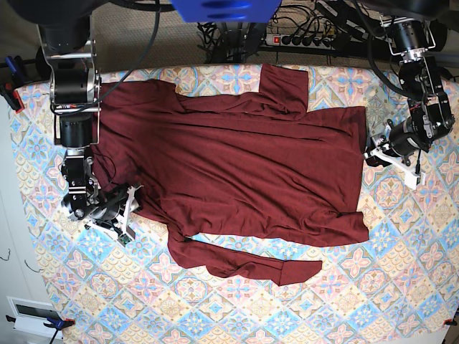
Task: Layout the t-shirt on the table in an organized manner, then fold the t-shirt properly
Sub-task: 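Grasp the shirt side with the right gripper and drag it along the table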
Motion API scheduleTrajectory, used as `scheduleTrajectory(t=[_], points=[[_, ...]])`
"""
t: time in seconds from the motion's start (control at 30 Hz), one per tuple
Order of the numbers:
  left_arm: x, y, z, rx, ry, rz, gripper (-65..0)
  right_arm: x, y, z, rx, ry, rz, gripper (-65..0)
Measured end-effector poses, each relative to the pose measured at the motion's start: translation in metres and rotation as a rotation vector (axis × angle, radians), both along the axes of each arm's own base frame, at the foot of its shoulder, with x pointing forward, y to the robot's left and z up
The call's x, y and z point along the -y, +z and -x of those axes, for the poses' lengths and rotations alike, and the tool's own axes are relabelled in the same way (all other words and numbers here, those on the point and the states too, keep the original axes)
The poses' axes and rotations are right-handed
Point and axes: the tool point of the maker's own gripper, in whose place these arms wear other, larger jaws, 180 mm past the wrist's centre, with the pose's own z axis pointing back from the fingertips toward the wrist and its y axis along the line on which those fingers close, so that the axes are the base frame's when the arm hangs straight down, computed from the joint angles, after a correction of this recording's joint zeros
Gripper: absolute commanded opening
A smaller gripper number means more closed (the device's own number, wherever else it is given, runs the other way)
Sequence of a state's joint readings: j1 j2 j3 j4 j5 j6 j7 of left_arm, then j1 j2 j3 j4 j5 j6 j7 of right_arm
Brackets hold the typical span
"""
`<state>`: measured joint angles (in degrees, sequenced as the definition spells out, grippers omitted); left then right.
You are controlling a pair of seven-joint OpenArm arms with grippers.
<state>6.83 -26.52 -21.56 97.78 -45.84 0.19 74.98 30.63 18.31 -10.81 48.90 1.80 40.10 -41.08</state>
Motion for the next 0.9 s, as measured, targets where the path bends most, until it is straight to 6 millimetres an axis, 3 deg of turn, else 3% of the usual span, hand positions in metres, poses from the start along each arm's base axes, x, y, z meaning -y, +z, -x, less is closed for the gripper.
scheduleTrajectory(t=[0.13,0.33,0.43,0.53,0.57,0.7,0.9], points=[[0.0,0.0,0.0,0.0,0.0,0.0,-50.9,0.002,-0.012,0.005,-0.034,-0.02,-0.021,-36.8],[0.0,-0.001,0.002,-0.005,0.0,-0.001,-50.9,-0.016,-0.025,0.005,-0.03,0.009,-0.064,-37.9],[0.0,-0.002,0.002,-0.007,0.0,0.0,-50.9,-0.024,-0.027,0.004,-0.016,0.044,-0.065,-47.5],[0.0,-0.002,0.002,-0.006,0.0,0.0,-50.9,-0.028,-0.028,0.007,-0.023,0.059,-0.075,-63.0],[0.0,-0.002,0.002,-0.007,0.0,0.0,-50.9,-0.03,-0.028,0.006,-0.022,0.06,-0.079,-65.0],[0.0,-0.005,0.006,-0.017,0.0,0.0,-51.0,-0.029,-0.02,-0.002,-0.023,0.07,-0.061,-64.6],[0.002,-0.008,0.008,-0.019,0.01,0.009,-50.9,-0.009,-0.016,-0.01,-0.046,0.005,-0.082,-64.8]])
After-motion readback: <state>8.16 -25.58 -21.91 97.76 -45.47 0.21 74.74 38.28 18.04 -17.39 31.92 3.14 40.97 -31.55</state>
